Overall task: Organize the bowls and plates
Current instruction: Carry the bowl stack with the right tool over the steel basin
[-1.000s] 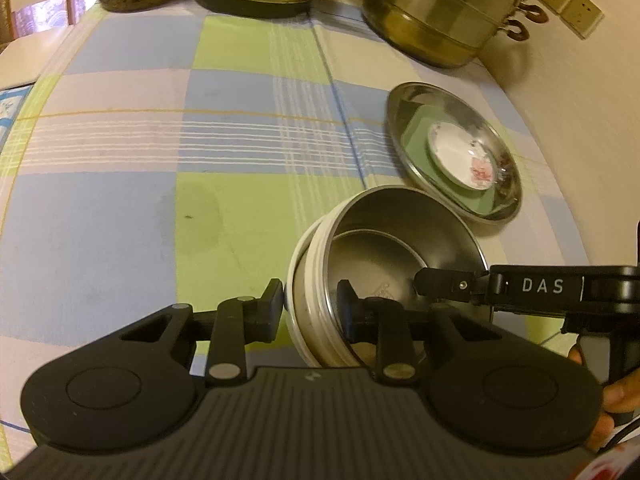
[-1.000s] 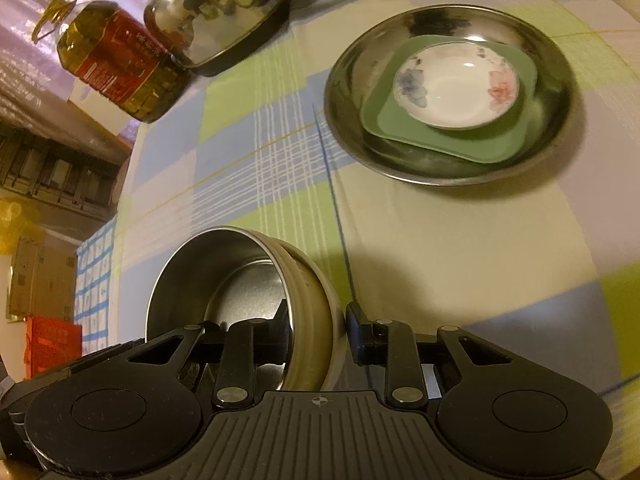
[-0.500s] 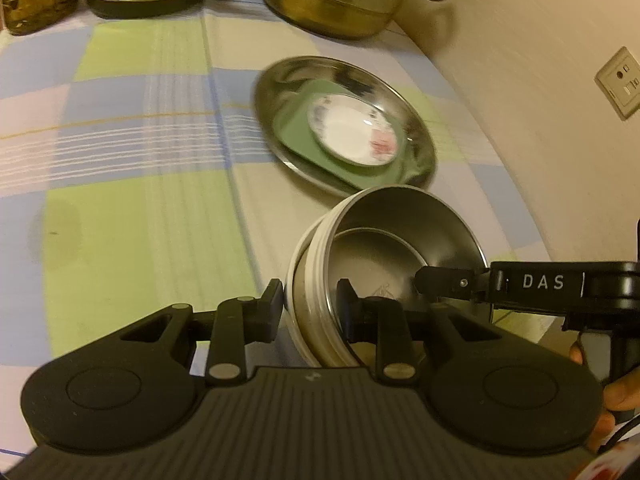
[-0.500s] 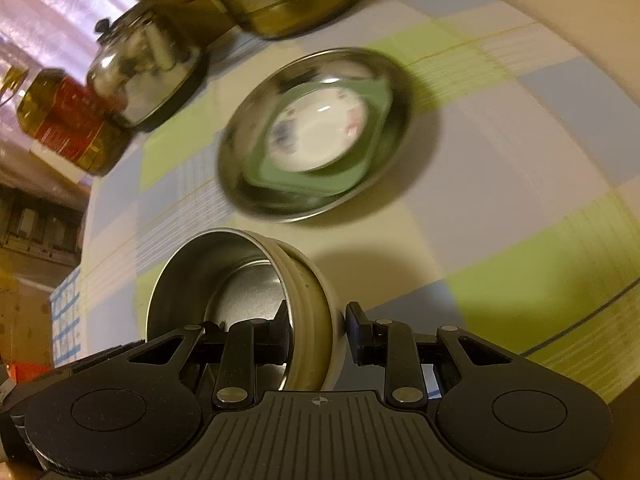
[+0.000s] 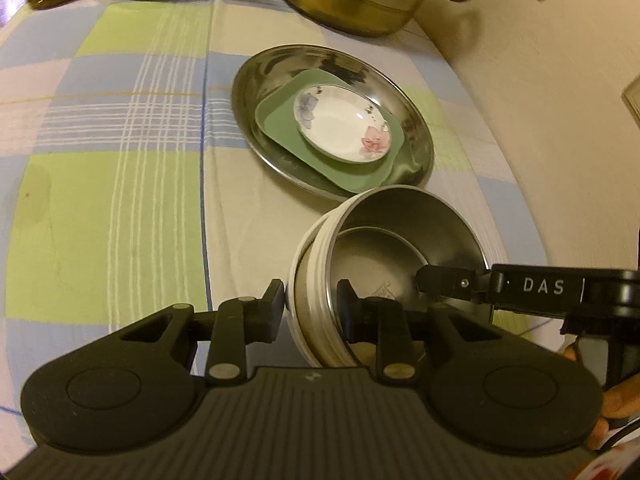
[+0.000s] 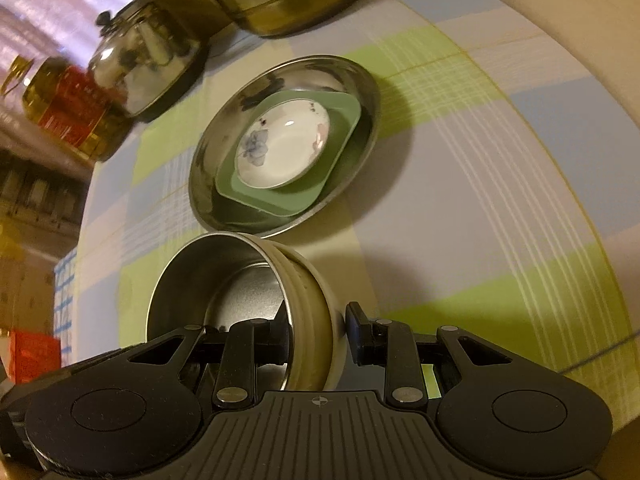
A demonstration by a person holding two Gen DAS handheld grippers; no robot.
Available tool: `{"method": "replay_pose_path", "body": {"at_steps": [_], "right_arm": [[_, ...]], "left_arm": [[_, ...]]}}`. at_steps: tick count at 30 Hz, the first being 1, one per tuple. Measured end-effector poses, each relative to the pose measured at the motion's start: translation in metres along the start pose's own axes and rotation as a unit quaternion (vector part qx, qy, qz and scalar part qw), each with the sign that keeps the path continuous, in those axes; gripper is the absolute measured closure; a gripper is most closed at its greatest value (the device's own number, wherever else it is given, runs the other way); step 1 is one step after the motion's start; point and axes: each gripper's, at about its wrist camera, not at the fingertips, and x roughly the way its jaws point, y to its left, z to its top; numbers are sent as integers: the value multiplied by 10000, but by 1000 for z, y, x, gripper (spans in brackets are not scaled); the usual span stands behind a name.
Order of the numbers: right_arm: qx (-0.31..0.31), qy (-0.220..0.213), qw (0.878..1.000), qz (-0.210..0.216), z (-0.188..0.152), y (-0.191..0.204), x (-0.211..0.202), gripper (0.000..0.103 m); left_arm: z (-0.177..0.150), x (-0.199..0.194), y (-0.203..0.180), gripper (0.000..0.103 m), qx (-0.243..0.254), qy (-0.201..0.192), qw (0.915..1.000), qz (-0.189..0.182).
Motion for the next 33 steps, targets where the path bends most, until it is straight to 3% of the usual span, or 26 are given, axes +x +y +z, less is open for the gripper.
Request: {"method": "replay_pose_path", "body": {"at_steps": [8, 16, 33], "right_arm": [[-391, 165, 9984, 366, 2, -8, 1, 74], [-565, 354, 9972, 349, 0, -8, 2, 74], [-2, 253, 9990, 371, -5, -13, 3, 75]], "left_arm": [[-10, -9, -9, 80, -318, -188, 9987, 345], [-16, -10, -16, 79, -421, -263, 9967, 642], [-11, -8, -13, 81, -10, -168, 9991, 386]]}}
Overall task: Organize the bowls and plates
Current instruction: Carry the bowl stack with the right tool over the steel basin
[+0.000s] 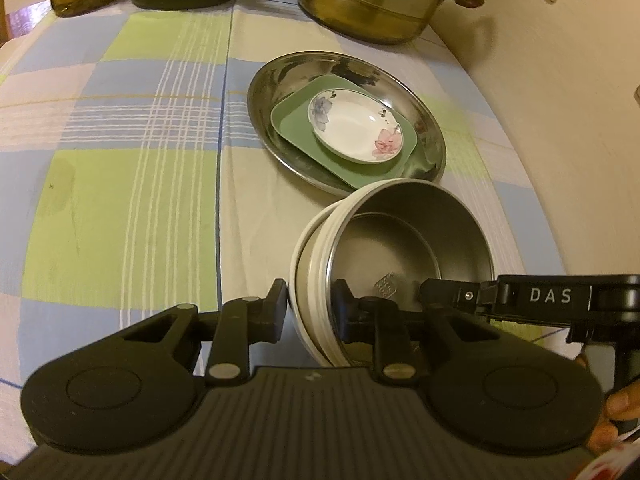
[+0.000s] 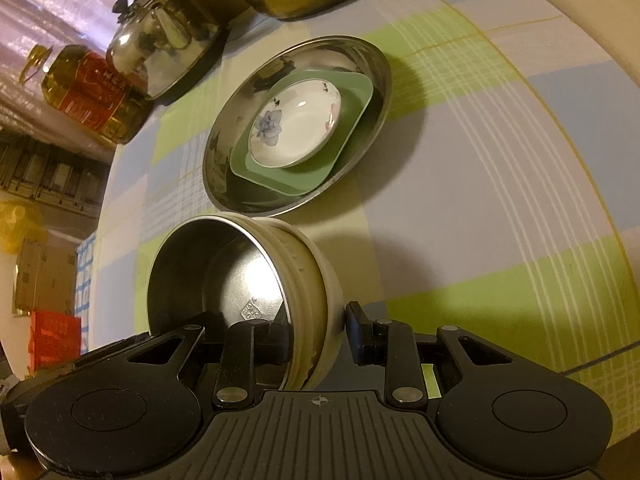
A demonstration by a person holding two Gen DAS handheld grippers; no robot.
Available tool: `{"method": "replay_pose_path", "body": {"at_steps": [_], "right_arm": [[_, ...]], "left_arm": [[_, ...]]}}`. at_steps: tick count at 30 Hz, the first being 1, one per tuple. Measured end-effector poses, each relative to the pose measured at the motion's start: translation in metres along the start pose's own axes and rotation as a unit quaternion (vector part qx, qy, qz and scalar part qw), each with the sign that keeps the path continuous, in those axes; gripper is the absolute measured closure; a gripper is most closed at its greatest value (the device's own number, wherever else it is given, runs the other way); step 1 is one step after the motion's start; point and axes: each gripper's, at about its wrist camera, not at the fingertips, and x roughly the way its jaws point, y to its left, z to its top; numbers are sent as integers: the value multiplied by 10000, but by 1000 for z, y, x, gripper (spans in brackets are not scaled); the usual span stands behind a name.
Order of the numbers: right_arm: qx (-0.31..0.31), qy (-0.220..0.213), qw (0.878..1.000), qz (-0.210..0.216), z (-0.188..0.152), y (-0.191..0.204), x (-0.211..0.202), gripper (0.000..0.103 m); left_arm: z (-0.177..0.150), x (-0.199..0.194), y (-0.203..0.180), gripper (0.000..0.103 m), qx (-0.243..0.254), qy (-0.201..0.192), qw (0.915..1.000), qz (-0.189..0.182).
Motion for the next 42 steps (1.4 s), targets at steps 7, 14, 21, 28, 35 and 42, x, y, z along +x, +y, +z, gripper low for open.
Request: {"method": "replay_pose_path", "body": {"at_steps": [7, 14, 21, 28, 35, 42], "right_arm": [[149, -30, 9998, -94, -2, 1, -1, 75], [161, -85, 9997, -177, -3, 3, -10, 75], [121, -141, 9996, -202, -3, 5, -23, 75], [124, -216, 9995, -202, 1, 8, -37, 75], [95, -356, 9991, -192, 15, 14, -49, 75], [52, -469, 9988, -134, 41, 21, -47, 75]], "left_arm": [[5, 2, 0, 82, 150, 56, 9998, -89], [8, 0, -4, 81, 257, 89, 9994, -196], [11, -10, -10, 81, 344, 13, 9990, -287], [20, -20, -18, 81, 423, -94, 9984, -372], [34, -25, -25, 81, 429, -248, 9979, -419], [59, -22, -21, 81, 368, -371, 9977, -443]]}}
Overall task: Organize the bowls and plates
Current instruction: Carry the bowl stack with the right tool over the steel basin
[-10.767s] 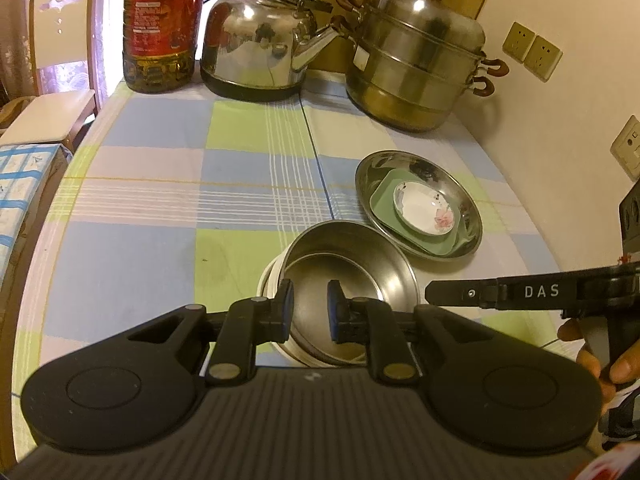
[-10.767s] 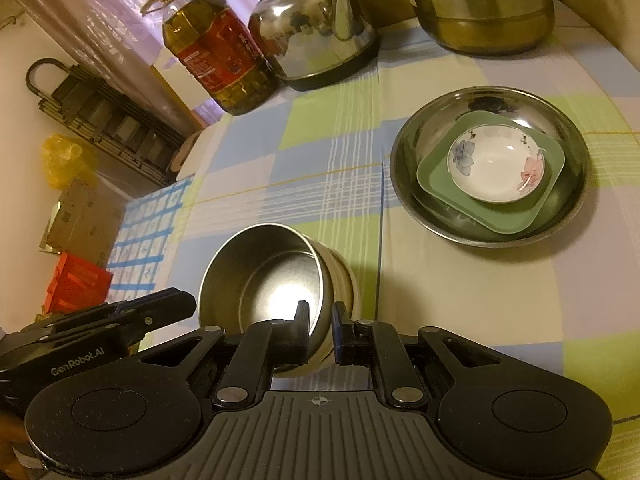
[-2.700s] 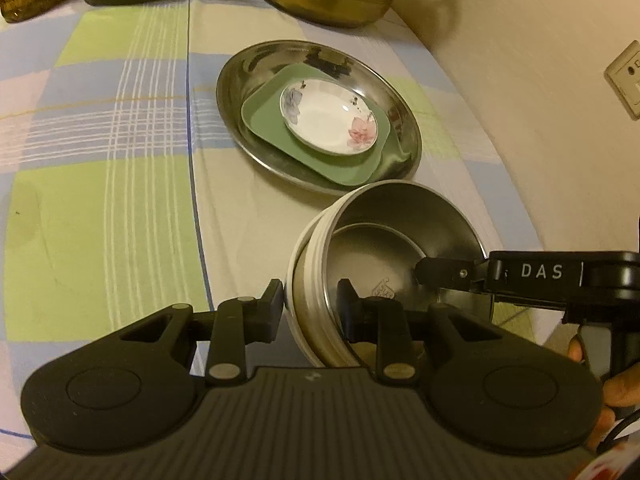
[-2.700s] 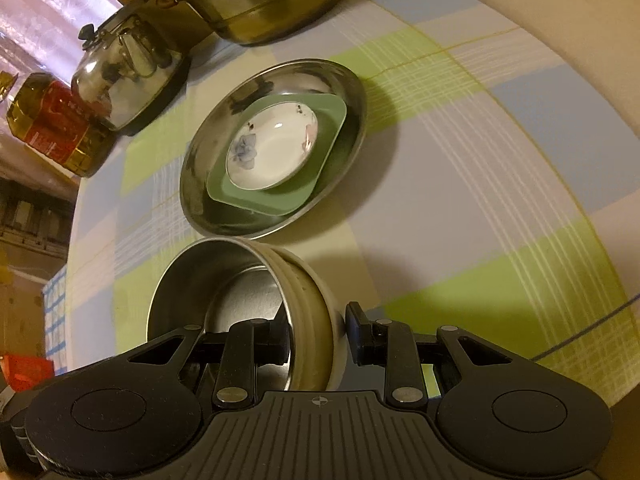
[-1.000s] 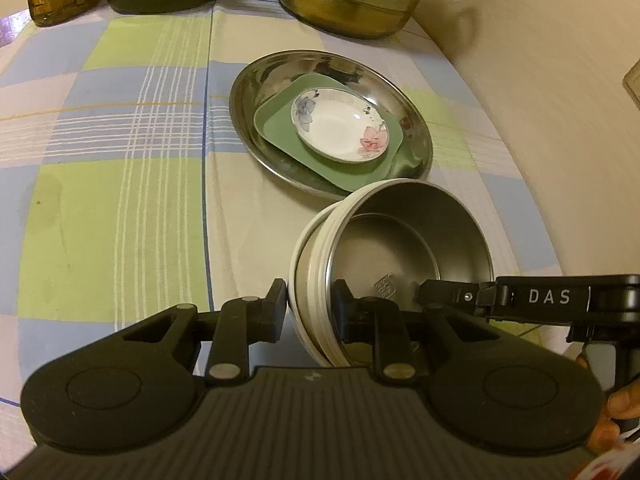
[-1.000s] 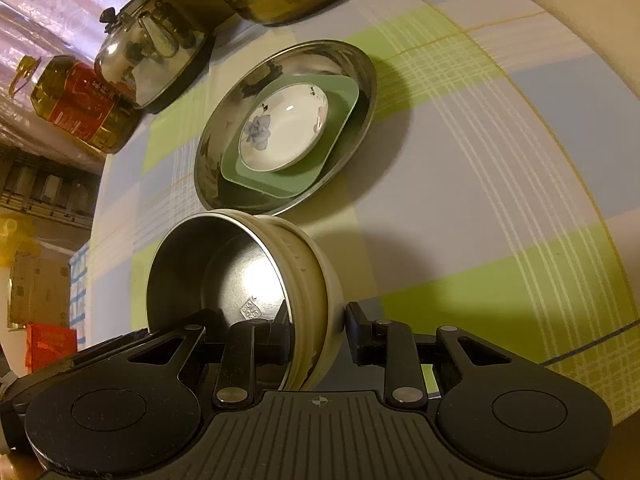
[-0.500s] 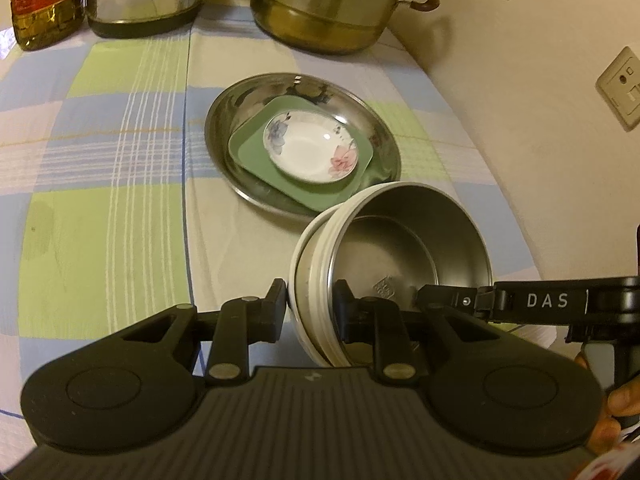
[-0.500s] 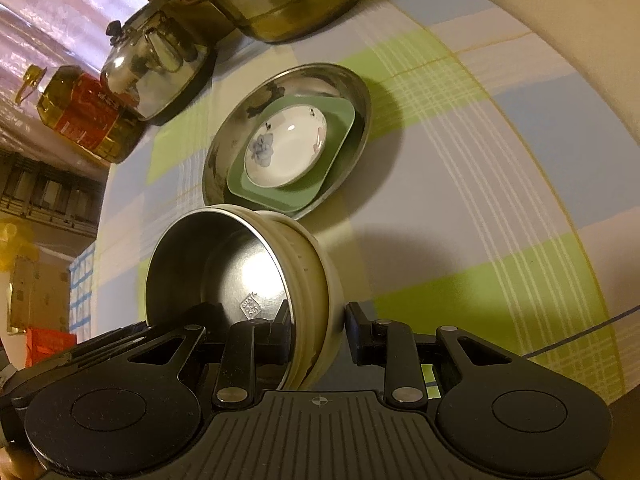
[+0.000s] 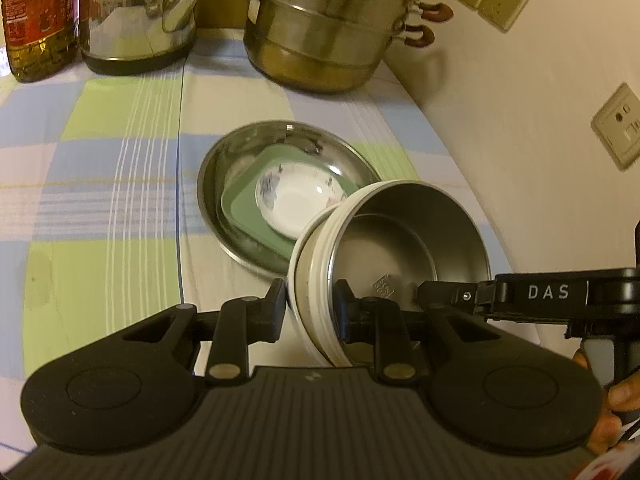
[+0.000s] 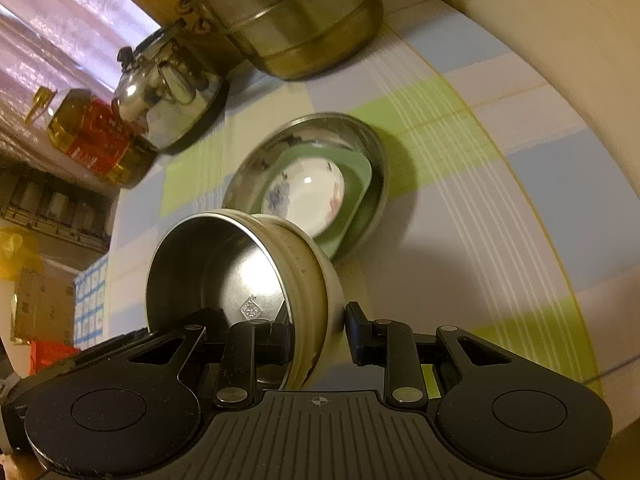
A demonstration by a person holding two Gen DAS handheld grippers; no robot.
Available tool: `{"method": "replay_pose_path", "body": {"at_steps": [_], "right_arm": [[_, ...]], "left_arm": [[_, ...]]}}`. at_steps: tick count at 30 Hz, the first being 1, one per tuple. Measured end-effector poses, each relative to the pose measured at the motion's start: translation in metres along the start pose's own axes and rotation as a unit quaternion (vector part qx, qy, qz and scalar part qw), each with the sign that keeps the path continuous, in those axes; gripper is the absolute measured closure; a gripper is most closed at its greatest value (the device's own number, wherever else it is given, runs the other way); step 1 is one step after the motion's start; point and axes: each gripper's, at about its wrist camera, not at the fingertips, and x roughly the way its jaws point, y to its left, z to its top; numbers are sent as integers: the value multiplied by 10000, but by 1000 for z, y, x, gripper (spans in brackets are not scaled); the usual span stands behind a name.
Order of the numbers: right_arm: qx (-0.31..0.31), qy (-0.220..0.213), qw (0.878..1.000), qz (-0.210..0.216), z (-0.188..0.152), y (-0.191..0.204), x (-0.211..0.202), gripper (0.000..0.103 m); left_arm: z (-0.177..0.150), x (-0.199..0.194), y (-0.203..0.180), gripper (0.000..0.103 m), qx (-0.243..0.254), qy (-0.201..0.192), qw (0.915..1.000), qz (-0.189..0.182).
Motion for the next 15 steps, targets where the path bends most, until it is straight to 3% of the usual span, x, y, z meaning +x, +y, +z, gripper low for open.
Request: {"method": "replay_pose_path", "body": {"at_steps": [15], "right_arm": [[70, 48, 10000, -2, 65, 8, 35, 76]], "left_arm": [[60, 39, 20, 81, -89, 61, 9999, 4]]}}
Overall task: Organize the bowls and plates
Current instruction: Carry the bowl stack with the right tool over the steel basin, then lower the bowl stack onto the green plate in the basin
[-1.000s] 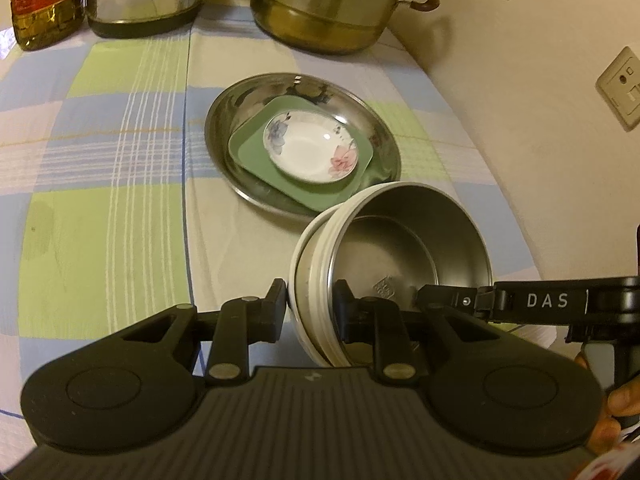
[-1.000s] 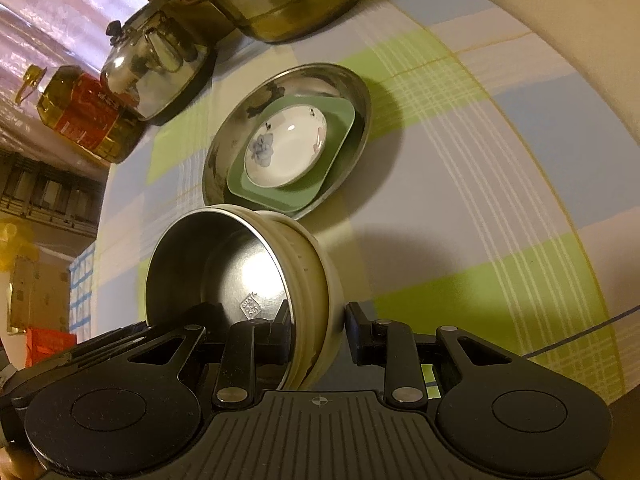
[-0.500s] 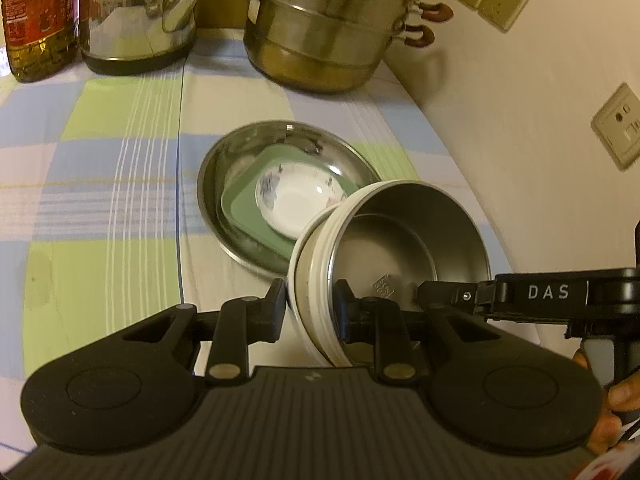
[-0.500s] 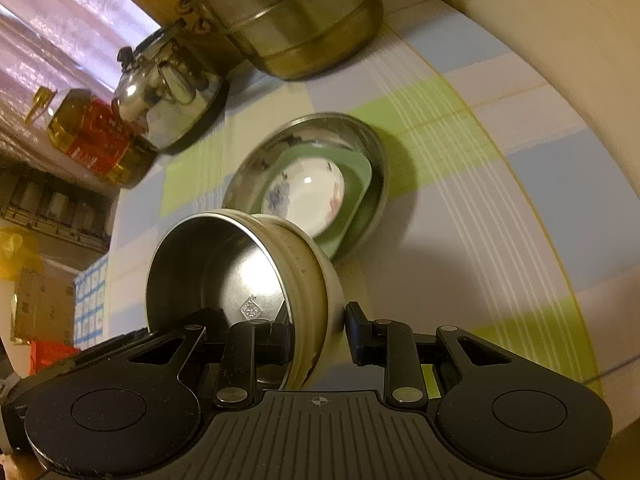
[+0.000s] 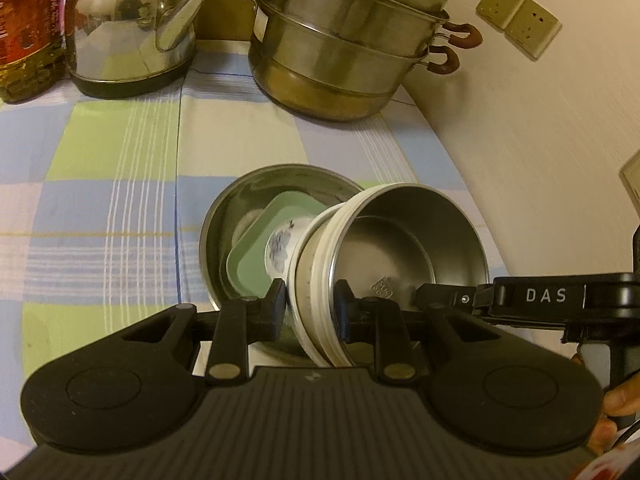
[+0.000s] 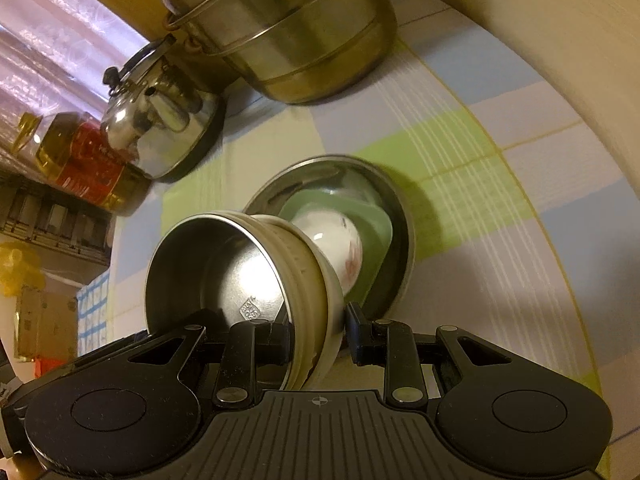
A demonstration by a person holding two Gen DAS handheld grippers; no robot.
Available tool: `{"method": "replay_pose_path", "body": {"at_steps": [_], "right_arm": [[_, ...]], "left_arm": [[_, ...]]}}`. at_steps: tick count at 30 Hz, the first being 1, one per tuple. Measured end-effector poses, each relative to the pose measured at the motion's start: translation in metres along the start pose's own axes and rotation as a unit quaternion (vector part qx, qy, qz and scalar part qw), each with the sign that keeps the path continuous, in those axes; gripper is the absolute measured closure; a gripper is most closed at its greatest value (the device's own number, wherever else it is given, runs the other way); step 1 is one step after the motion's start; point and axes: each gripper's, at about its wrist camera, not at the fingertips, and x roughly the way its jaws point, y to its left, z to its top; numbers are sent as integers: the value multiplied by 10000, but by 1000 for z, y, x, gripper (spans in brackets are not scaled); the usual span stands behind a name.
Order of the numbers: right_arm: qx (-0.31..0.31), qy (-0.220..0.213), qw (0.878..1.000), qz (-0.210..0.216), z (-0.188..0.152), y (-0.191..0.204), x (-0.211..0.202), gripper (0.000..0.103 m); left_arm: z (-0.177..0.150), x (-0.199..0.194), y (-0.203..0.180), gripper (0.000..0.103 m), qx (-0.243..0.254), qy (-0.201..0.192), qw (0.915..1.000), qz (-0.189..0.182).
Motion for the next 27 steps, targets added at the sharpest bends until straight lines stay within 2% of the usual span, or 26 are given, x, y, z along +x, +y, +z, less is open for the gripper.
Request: {"method": "replay_pose_path", "body": {"at_steps": [14, 27], "right_arm": [[84, 349, 9991, -246, 60, -3, 40, 76], [238, 413, 9987, -194, 63, -16, 68, 76]], "left_arm": [[44, 47, 12, 81, -257, 362, 9990, 14], [47, 69, 25, 81, -453, 502, 9977, 54]]}}
